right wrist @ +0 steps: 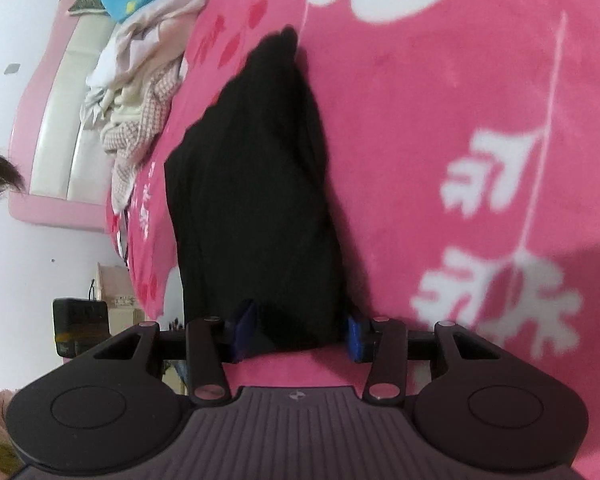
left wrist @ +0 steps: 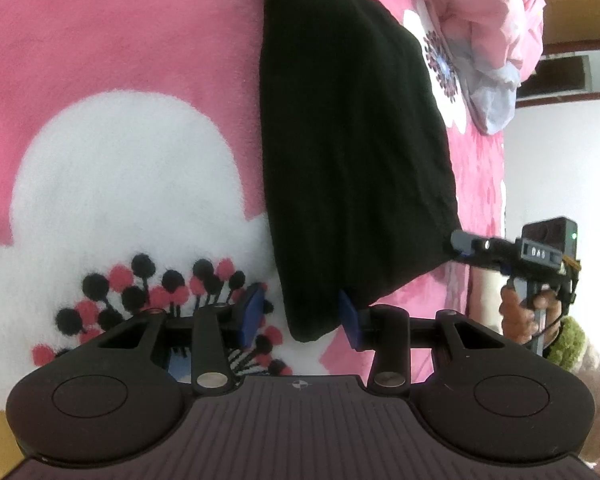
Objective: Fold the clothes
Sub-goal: 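Grasp the folded black T-shirt edge with both grippers and lift it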
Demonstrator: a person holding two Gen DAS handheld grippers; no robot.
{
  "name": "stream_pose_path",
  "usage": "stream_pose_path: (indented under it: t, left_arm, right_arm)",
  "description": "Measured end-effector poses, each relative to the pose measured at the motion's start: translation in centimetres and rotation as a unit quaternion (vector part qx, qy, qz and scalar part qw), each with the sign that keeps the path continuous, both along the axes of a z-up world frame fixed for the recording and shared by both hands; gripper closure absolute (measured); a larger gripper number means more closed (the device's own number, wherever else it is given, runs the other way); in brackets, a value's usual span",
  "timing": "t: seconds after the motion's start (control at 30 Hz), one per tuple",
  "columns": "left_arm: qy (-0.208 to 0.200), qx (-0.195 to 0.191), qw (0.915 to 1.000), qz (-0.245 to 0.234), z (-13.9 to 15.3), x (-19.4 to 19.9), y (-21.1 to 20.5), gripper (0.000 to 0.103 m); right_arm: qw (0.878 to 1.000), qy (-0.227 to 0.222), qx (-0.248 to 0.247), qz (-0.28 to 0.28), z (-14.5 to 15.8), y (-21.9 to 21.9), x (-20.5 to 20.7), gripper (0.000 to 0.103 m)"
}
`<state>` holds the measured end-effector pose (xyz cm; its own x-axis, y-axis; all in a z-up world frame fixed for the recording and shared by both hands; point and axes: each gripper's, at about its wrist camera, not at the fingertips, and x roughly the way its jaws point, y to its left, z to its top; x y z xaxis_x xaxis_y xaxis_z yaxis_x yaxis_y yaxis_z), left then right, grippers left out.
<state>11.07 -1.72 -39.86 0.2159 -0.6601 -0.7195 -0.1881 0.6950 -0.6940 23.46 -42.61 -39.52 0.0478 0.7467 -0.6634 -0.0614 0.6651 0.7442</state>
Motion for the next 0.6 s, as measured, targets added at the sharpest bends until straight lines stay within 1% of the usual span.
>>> stream_pose_path:
  t: [0.07,0.13,0.23,0.27,0.3,0.33,0.37,0.4,0.43,0.5,0.6]
  left_arm:
    - [0.002,-0.001,1.0000,-0.007,-0.1,0.2,0.2,0.062]
    - [0.003,0.001,0.9999,-0.012,0.0,0.4,0.0,0.064]
    - [0.002,0.021,0.9997,-0.014,0.4,0.2,-0.5,0.064]
    - [0.000,0.031,0.9994,-0.016,0.6,0.3,-0.9,0.065]
    - [-0.001,0.040,0.9990,-0.018,0.8,0.3,-1.2,0.068]
    - [-0.002,0.042,0.9990,-0.016,1.1,0.4,-1.4,0.074]
    - [-0.001,0.031,0.9995,-0.007,1.5,0.6,-1.2,0.081]
    - [0.000,0.020,0.9998,0.002,1.9,0.9,-1.0,0.092]
    - [0.001,0.008,0.9999,0.011,2.3,1.2,-0.7,0.098]
    - [0.003,-0.014,0.9995,0.029,3.1,1.7,-0.3,0.099]
    - [0.002,-0.054,0.9967,0.061,4.6,2.8,0.6,0.099]
  right_arm:
    - [0.999,-0.012,0.010,-0.028,0.0,-0.5,1.0,0.058]
    - [1.000,-0.010,0.019,-0.021,-0.6,-0.2,1.8,0.061]
    - [0.999,-0.002,0.024,0.035,-1.3,1.8,1.2,0.068]
    - [0.998,0.002,0.028,0.047,-1.4,2.4,0.8,0.075]
    - [0.998,0.008,0.028,0.053,-1.4,2.8,0.4,0.084]
    - [0.998,0.014,0.029,0.058,-1.5,3.2,0.0,0.086]
    - [0.998,0.013,0.027,0.057,-1.3,3.5,-0.4,0.089]
    - [0.998,0.011,0.029,0.051,-1.1,3.6,-0.5,0.091]
    - [0.998,0.011,0.036,0.041,-0.9,3.7,-0.4,0.091]
    - [0.998,0.004,0.056,0.016,0.2,3.4,-0.1,0.092]
    - [0.995,-0.022,0.100,-0.016,3.4,4.1,1.9,0.092]
